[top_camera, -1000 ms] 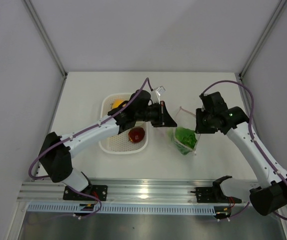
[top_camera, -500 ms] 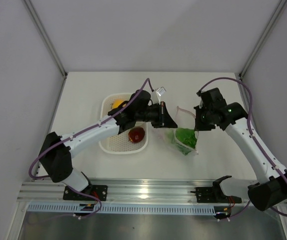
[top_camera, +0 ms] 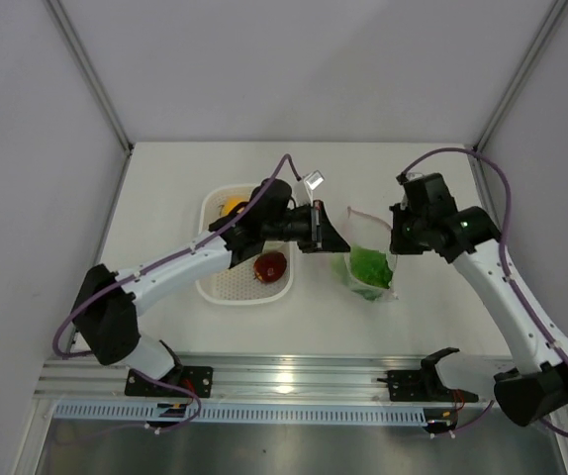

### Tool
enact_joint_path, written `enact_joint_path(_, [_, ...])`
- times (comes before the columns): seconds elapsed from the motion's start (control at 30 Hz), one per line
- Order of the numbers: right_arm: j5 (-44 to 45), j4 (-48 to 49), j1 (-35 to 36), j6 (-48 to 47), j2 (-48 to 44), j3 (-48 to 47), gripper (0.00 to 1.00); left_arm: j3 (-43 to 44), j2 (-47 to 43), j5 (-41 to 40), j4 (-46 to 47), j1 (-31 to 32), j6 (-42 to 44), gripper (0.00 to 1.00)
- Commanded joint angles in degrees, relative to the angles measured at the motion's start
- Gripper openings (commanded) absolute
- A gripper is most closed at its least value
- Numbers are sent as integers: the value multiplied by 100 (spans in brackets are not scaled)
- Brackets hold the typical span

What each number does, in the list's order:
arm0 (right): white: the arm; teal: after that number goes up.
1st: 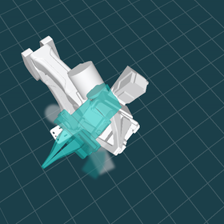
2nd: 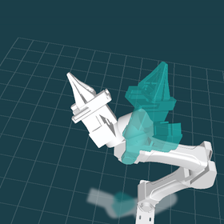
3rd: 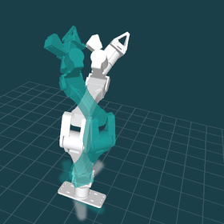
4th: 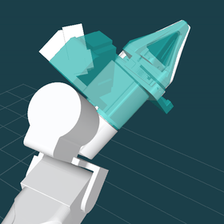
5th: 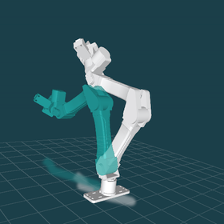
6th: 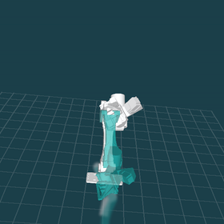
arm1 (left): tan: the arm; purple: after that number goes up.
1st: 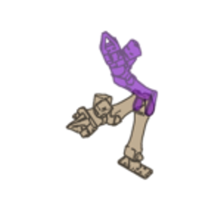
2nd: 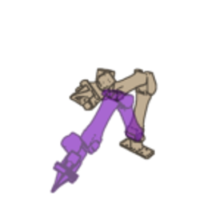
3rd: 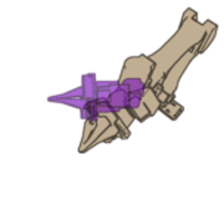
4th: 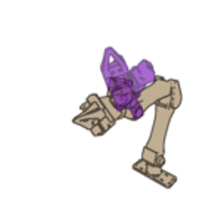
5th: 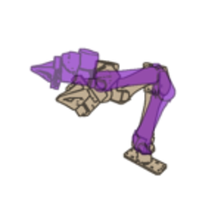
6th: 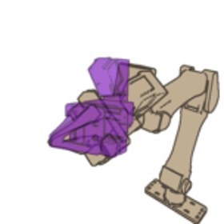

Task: Place the food in the zip-top bag and seal the zipper
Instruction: Adjust the zipper on the food storage bag.

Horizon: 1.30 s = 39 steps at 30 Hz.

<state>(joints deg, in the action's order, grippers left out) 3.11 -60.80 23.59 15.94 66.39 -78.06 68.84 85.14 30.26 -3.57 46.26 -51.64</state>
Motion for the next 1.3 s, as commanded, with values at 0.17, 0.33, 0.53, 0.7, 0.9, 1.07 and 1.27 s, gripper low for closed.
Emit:
enact_joint_path(0.17, [690, -309, -66, -118, 489, -761, 0, 894, 433, -2, -503, -117, 233, 1])
enact_joint_path(0.33, [471, -688, -66, 49, 120, -1378, 0, 737, 3, 41, -373, -108, 120, 1])
enact_joint_path(0.53, [295, -21, -162, 128, 48, -159, 0, 279, 502, 76, -169, -108, 110, 1])
enact_joint_path(0.7, [453, -99, -197, 49, 419, -85, 0, 894, 794, 173, -319, -91, 127, 0])
enact_joint_path(0.9, [481, -837, -180, 110, 217, -1887, 0, 1036, 152, 120, -557, -12, 260, 1])
enact_joint_path(1.07, [322, -329, -354, 103, 40, -1144, 0, 762, 344, 234, -319, -160, 154, 1])
enact_joint_path(1.27, [137, -496, -593, -21, 226, -1570, 0, 1140, 188, 201, -556, -109, 267, 1])
